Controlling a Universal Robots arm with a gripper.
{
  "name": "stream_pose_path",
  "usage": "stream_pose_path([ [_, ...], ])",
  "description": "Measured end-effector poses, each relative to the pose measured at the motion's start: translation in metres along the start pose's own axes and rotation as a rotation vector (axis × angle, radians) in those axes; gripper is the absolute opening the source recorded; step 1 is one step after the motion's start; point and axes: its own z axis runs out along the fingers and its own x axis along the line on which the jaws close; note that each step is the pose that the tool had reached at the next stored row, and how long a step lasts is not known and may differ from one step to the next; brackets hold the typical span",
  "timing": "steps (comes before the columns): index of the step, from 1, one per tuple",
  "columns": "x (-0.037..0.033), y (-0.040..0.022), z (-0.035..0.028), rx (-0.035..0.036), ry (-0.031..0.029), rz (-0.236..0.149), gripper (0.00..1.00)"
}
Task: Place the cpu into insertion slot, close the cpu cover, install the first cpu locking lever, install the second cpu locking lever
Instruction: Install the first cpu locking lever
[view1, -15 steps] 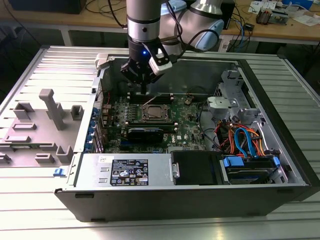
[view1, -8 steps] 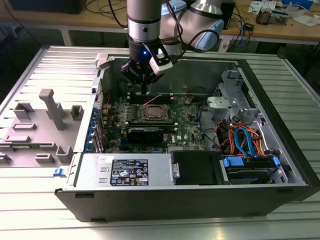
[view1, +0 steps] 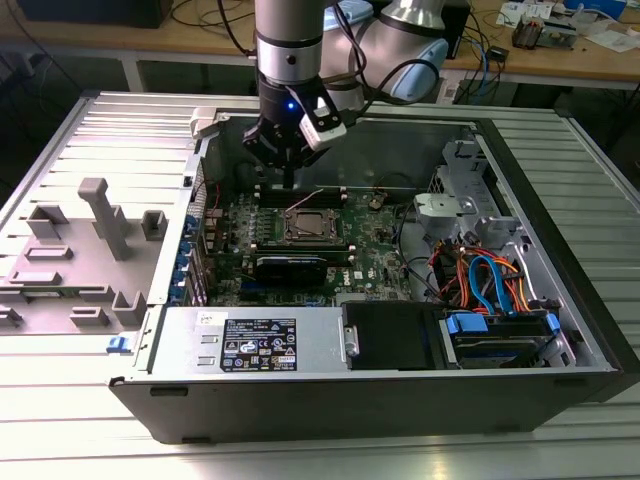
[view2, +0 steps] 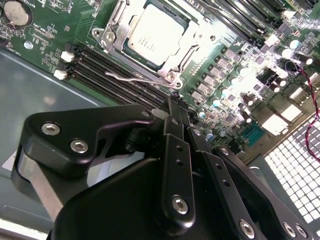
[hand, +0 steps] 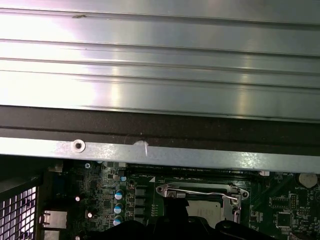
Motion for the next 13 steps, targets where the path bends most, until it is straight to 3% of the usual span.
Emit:
stream_pose_path([
  [11, -0.008, -0.0005, 0.0045, -0.0027, -0.0001, 0.0, 0.11],
  [13, -0.0094, -0.0006, 0.0057, -0.0093, -0.0005, 0.0, 0.11],
])
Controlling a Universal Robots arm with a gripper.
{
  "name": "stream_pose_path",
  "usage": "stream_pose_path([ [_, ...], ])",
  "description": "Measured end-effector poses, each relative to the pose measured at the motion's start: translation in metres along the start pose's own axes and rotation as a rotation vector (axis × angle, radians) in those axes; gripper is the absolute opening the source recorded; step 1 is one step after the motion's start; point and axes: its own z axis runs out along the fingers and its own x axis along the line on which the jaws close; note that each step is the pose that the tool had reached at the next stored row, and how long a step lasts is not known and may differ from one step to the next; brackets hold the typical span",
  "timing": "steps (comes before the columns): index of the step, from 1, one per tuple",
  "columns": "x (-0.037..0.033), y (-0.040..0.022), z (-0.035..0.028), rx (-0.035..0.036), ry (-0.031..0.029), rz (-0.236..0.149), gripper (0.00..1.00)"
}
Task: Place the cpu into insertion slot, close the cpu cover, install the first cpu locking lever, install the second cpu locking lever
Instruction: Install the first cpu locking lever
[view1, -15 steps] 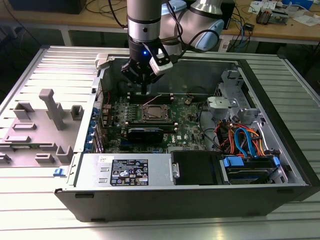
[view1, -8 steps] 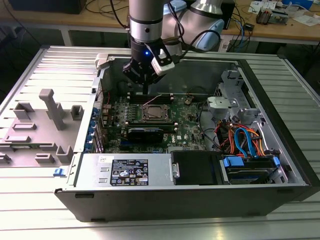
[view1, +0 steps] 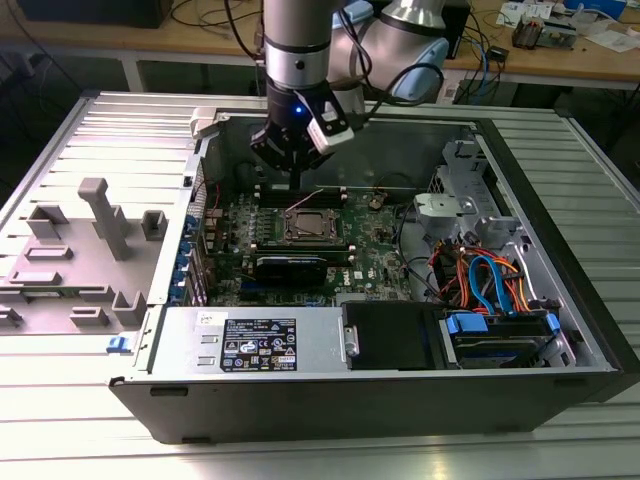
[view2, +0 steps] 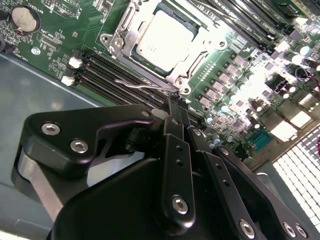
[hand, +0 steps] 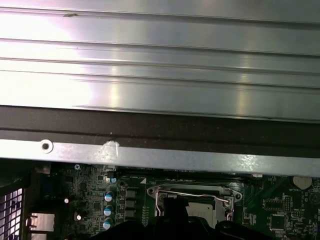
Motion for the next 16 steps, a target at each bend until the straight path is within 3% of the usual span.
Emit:
stream_pose_path([
  [3, -0.0005, -0.0001, 0.0022, -0.007, -0.0004, 0.0, 0.11],
  [5, -0.0006, 0.0, 0.0037, -0.016, -0.001, 0.0, 0.11],
  [10, -0.0018, -0.0002, 0.008, -0.0163, -0.0011, 0.0, 0.11],
  [16, -0.0049, -0.0004, 0.0183, -0.0162, -0.001, 0.0, 0.11],
])
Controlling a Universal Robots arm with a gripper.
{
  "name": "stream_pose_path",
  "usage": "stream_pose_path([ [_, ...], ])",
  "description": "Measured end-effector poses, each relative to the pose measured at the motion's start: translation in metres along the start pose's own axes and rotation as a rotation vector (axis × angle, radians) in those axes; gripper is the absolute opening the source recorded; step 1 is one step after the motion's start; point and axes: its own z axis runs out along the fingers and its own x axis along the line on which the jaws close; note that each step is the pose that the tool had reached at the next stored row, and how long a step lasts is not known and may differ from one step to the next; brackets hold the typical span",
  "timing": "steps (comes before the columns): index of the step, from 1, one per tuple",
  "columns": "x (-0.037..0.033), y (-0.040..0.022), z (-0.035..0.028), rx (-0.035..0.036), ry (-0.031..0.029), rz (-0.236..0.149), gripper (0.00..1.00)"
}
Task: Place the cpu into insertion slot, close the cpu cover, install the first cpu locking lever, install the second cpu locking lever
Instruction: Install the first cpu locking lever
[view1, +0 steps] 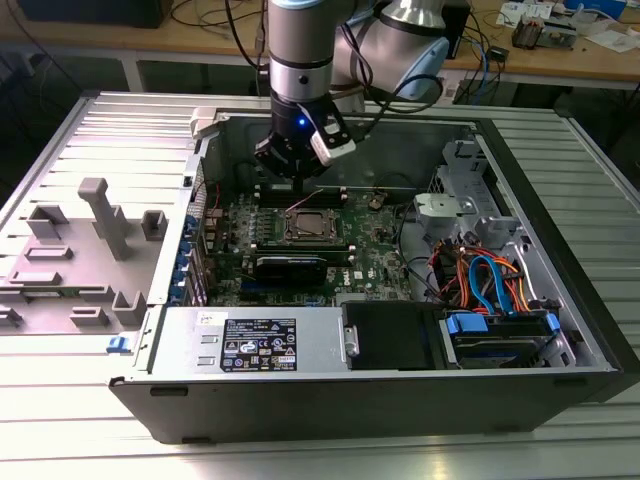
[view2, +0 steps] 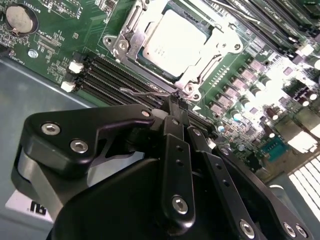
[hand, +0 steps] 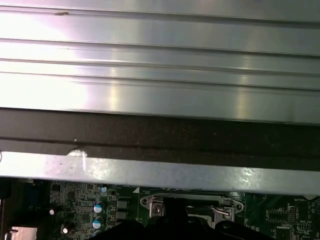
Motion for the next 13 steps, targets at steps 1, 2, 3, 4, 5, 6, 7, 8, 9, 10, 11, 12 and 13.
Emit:
stream_pose_path([
  [1, -0.0012, -0.0001, 0.0022, 0.0, 0.0, 0.0, 0.11],
  [2, -0.0018, -0.0002, 0.0033, 0.0, -0.0001, 0.0, 0.11],
  [3, -0.0024, -0.0002, 0.0041, -0.0001, -0.0001, 0.0, 0.11],
  [4, -0.0031, -0.0003, 0.0048, -0.0001, -0.0001, 0.0, 0.11],
  [5, -0.0033, -0.0003, 0.0049, 0.0001, 0.0, 0.0, 0.11],
  [6, -0.0033, -0.0003, 0.0054, 0.0033, 0.0001, 0.0, 0.11],
  [7, -0.0033, -0.0003, 0.0058, 0.0063, 0.0003, 0.0, 0.11],
  [8, -0.0033, -0.0003, 0.0058, 0.0064, 0.0003, 0.0, 0.11],
  [9, -0.0033, -0.0003, 0.0058, 0.0065, 0.0003, 0.0, 0.11],
  [10, -0.0033, -0.0003, 0.0058, 0.0066, 0.0003, 0.0, 0.11],
  [11, -0.0031, -0.0003, 0.0059, 0.0065, 0.0003, 0.0, 0.11],
  [12, -0.0027, -0.0002, 0.0059, 0.0064, 0.0002, 0.0, 0.11],
  [13, -0.0026, -0.0002, 0.006, 0.0062, 0.0001, 0.0, 0.11],
])
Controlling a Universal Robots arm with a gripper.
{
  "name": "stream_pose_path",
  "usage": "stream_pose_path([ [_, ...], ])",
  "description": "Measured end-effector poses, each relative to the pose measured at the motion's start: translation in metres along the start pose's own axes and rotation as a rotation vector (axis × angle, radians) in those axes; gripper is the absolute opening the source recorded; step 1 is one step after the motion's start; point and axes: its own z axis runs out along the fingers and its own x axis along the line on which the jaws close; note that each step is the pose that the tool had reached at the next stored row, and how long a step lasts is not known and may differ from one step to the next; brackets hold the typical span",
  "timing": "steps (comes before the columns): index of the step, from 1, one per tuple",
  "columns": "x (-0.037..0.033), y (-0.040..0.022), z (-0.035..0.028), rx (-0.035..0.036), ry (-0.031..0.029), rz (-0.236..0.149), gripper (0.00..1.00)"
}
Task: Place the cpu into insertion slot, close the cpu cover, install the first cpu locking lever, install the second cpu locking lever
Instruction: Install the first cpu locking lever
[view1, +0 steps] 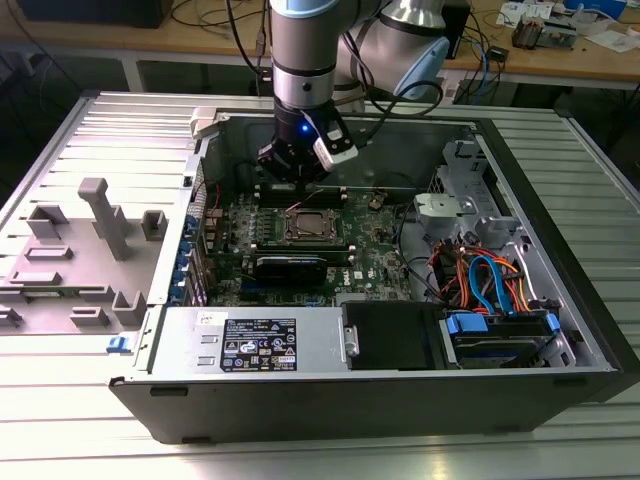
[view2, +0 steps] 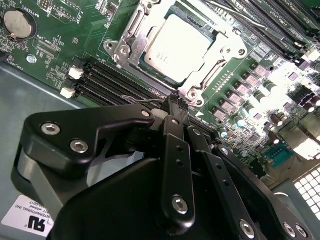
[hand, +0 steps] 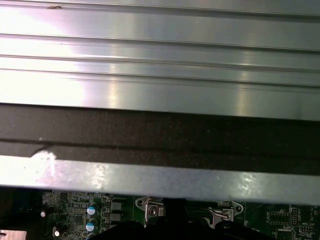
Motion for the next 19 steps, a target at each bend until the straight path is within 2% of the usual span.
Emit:
stream_pose_path([
  [4, 0.0001, 0.0002, -0.0002, 0.0003, 0.0003, 0.0, 0.11],
  [6, -0.0004, 0.0022, 0.0, 0.0001, 0.0001, 0.0, 0.11],
  [13, -0.0083, 0.0056, 0.0008, -0.0002, 0.0001, 0.0, 0.11],
  [18, -0.0198, 0.0061, 0.0024, -0.0004, 0.0, 0.0, 0.11],
  [19, -0.0228, 0.0059, 0.0059, -0.0002, 0.0002, 0.0, 0.11],
])
